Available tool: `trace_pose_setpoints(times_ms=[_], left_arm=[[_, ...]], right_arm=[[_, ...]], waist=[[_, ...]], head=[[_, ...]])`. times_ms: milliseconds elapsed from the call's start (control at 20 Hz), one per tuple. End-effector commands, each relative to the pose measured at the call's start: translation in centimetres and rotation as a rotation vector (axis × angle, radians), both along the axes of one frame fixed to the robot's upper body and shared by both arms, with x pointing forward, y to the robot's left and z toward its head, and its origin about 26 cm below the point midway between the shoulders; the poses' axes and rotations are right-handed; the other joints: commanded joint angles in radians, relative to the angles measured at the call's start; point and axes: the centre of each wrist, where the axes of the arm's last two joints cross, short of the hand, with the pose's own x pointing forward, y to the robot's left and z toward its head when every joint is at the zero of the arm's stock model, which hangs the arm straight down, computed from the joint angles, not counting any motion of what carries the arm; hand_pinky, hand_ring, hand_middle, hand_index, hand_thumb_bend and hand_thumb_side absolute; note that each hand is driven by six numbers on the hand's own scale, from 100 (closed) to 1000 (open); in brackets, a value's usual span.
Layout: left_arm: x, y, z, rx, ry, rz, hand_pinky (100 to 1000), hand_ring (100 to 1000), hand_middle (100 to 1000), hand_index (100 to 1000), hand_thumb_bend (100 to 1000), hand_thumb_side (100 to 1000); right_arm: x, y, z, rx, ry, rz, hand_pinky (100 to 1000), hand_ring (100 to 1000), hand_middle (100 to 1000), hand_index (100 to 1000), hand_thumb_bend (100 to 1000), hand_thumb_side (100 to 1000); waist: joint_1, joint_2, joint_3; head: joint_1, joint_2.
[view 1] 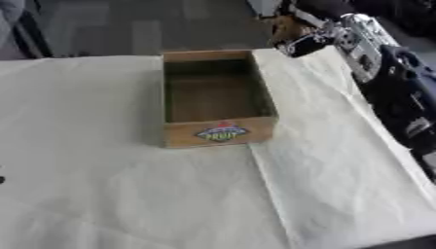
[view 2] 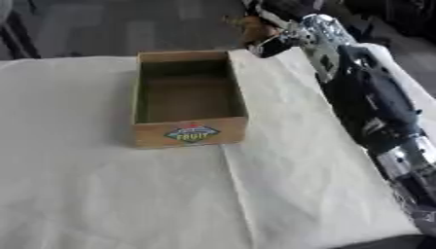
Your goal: Pick up objects on the table and place them in the box.
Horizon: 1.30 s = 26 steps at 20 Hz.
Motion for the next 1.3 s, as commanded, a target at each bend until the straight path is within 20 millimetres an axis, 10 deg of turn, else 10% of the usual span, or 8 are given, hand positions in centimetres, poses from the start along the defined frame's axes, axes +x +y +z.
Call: trace_pose_setpoints(times_ms=[50, 750, 1000, 1300], left_arm=[[0.1, -0.6, 1.4, 0.006, -0.044, -0.037, 541, 585, 502, 502, 241, 527], [0.5, -2.2, 2.6, -0.018, -0.083, -0.094, 540, 586, 502, 503, 245, 524], [0.6, -2.1, 2.5, -0.018, -0.084, -0.091, 540, 586, 502, 503, 247, 523], [0.6, -1.9, 2.3, -0.013, -0.08, -0.083, 540, 587, 502, 503, 249, 524]], right_arm=[[0.7, 1.0, 0.8, 0.004, -0.007, 0.007, 607, 665, 511, 519, 100, 100], [2.5, 3.1, -6.5, 0.004, 0.207, -0.05, 663, 774, 747, 813, 167, 210], [2.5, 3.4, -6.7, 0.003, 0.314, -0.003, 779, 885, 909, 931, 486, 459], [2.0, 3.8, -3.7, 0.024, 0.46, 0.078, 819, 921, 940, 952, 486, 446]], waist=[[0.006, -0.014, 0.014], [0.022, 0.011, 0.048], [0.018, 0.01, 0.039], [0.008, 0.004, 0.031]], head=[[-0.019, -0.006], [-0.043, -0.025], [-0.037, -0.029], [-0.03, -0.03]])
